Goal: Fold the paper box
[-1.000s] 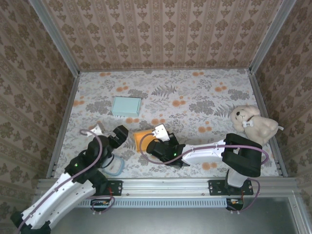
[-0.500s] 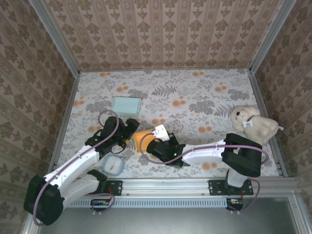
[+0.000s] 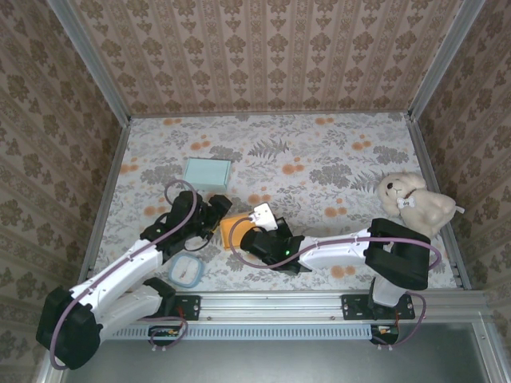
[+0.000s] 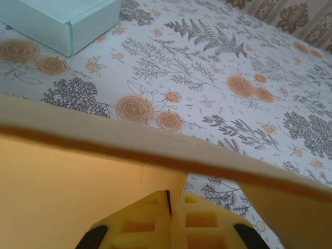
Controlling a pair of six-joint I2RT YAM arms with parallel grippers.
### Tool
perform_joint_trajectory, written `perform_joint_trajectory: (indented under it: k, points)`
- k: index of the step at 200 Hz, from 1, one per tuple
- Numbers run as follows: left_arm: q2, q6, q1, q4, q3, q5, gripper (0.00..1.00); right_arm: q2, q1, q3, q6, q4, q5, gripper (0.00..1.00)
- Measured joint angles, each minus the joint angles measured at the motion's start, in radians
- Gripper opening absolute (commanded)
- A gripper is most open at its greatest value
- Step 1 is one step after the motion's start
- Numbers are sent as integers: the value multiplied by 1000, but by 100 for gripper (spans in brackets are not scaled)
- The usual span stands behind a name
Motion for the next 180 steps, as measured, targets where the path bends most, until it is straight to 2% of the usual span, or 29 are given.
perform_joint_trajectory:
  k: [147, 155, 169, 180]
  points:
    - [-32, 7, -45, 18, -85, -71, 74, -26, 34, -12, 39, 4, -33, 6]
    - [-39, 7, -45, 21, -93, -72, 74, -23, 35, -14, 43, 6, -34, 9]
    - [-53, 7, -45, 22, -104, -80, 74, -23, 37, -21, 57, 10, -46, 22]
    - [-63, 7, -49, 21, -110, -87, 74, -23, 39, -25, 61, 9, -54, 26]
